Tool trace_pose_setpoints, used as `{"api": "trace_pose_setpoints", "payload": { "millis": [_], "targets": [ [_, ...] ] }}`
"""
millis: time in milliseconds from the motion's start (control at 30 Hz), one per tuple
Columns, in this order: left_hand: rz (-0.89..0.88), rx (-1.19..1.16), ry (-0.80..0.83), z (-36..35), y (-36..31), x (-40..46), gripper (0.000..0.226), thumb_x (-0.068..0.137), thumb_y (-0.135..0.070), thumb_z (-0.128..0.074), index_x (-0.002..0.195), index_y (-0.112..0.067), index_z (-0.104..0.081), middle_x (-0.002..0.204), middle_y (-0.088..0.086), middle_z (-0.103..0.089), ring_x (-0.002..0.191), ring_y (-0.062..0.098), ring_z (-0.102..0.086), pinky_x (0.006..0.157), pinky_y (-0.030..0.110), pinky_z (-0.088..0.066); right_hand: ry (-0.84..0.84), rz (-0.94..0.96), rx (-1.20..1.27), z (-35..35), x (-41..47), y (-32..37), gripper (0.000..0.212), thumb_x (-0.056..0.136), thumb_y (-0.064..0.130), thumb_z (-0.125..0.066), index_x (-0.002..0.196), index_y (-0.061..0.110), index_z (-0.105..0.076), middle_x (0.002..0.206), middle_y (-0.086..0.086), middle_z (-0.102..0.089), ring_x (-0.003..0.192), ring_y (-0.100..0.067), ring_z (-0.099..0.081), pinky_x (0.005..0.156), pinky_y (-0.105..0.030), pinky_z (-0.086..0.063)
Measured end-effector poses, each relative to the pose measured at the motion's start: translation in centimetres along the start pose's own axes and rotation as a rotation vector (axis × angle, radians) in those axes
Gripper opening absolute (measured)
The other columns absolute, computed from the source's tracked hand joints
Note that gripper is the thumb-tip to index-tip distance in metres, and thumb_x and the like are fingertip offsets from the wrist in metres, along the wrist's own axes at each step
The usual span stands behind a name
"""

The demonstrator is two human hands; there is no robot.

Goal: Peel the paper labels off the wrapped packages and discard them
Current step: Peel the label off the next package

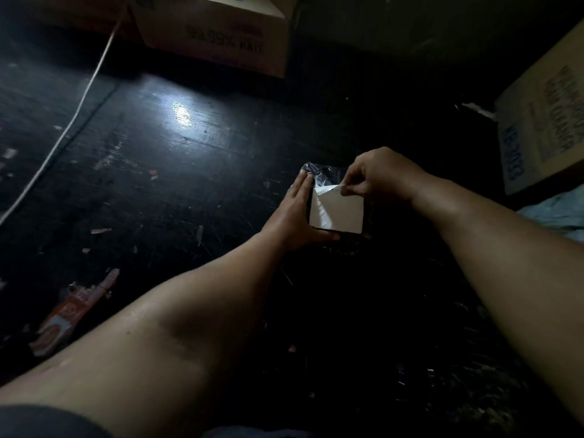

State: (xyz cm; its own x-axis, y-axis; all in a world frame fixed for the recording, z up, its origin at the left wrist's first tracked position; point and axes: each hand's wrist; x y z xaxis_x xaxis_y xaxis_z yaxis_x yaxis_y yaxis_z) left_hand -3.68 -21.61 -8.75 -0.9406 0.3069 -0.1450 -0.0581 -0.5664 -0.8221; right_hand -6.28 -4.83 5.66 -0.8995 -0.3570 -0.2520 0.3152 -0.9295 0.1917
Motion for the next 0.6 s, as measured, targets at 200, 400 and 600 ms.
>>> {"api": "trace_pose_setpoints", "payload": {
  "millis": [200, 400, 600],
  "targets": [
    [-0.004, 0.016, -0.008, 0.0, -0.5, -0.2, 0.139, 0.055, -0.052, -0.09, 0.157, -0.02, -0.002, 0.164, -0.009, 0.008, 0.15, 0.013, -0.001, 0.121, 0.044, -0.02, -0.033, -0.003, -0.017, 0.5, -1.1, 0.4, 0.014, 0.086, 0.027, -0.07, 0.096, 0.019, -0.076, 0.099, 0.002, -0.07, 0.081, -0.004, -0.053, 0.073, -0.022, -0.038],
    [0.002, 0.042, 0.005, 0.3, -0.7, 0.0, 0.139, 0.057, -0.051, -0.09, 0.157, -0.016, -0.001, 0.165, -0.003, 0.009, 0.151, 0.014, 0.002, 0.122, 0.041, -0.015, -0.1, -0.001, -0.027, 1.1, -1.8, 1.5, 0.017, 0.087, 0.024, -0.069, 0.1, 0.015, -0.074, 0.102, -0.001, -0.071, 0.082, -0.007, -0.056, 0.076, -0.022, -0.04],
    [0.011, 0.04, 0.013, 0.3, -0.5, 0.1, 0.139, 0.057, -0.052, -0.09, 0.157, -0.02, 0.001, 0.165, -0.006, 0.011, 0.151, 0.015, 0.002, 0.121, 0.042, -0.015, -0.101, 0.026, -0.011, 1.9, -3.0, 1.9, 0.018, 0.086, 0.025, -0.07, 0.1, 0.015, -0.075, 0.101, -0.001, -0.071, 0.082, -0.006, -0.056, 0.074, -0.021, -0.039]
  ]
}}
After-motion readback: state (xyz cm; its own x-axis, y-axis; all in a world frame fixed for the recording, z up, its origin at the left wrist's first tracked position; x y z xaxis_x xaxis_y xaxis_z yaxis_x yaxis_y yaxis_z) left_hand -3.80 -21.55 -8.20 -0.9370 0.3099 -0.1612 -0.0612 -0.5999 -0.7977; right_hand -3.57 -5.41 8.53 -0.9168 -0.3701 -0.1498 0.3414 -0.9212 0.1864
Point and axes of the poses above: each hand's wrist, its own x-axis towards the middle knuckle, its own z-axis out of the back of the hand, y = z × x
